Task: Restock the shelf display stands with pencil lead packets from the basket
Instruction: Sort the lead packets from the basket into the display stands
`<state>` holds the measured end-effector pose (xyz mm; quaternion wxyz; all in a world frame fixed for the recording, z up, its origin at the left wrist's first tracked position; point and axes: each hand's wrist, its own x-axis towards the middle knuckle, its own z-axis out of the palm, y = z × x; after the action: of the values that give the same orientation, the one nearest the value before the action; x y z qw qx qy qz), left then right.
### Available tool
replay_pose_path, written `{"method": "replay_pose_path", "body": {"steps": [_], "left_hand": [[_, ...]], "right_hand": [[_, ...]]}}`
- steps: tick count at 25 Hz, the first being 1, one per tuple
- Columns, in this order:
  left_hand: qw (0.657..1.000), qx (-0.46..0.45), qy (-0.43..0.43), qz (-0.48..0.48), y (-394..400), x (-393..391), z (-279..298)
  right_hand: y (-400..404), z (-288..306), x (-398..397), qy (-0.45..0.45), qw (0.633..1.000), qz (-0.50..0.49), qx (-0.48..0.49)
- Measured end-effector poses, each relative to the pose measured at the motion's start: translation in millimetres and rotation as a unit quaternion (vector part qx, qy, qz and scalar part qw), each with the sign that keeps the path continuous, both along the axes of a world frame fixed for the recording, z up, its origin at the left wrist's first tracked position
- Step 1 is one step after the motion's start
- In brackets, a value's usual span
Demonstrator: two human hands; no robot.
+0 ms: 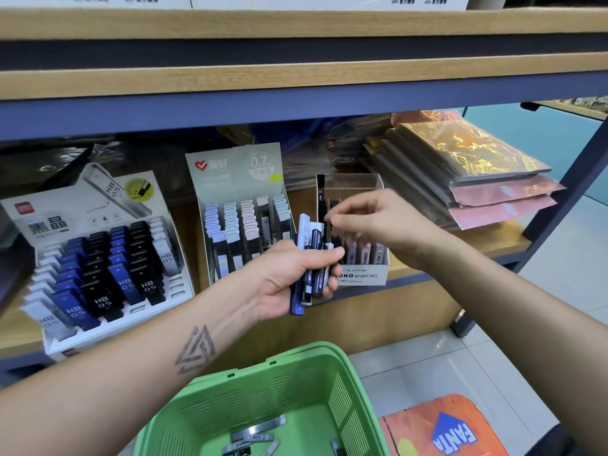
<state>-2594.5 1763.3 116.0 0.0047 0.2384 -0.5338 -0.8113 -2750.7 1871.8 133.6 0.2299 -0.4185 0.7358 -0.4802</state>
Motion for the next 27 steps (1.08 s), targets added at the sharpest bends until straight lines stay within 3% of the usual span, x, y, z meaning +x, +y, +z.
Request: {"method": "replay_pose_path", "body": {"steps": [2,8,13,19,24,27], "left_hand": [[1.0,-0.002,0.008,-0.001,0,2,1],[1.0,0.001,0.021,0.022,-3,9,4],[0.999,0.029,0.014,0.038,-9,15,4],[0.997,0.053,0.022,0.053,-10,16,5],[0.994,-0.047,0.022,0.091,-6,11,0],[0.985,-0.12,0.019,0.122,-3,5,-4]], "right_hand": [[0,1,6,-0.063,0.996,0.05,0.035],[-1,2,7,-0.114,0.987,0.074,0.083],[0,6,-2,-0.224,0.974,0.039,0.002],[8,6,-8,-0.238,0.969,0.044,-0.043],[12,7,-12,-0.244,0.967,0.057,-0.04],[13,7,-10,-0.194,0.98,0.033,-0.022]]}}
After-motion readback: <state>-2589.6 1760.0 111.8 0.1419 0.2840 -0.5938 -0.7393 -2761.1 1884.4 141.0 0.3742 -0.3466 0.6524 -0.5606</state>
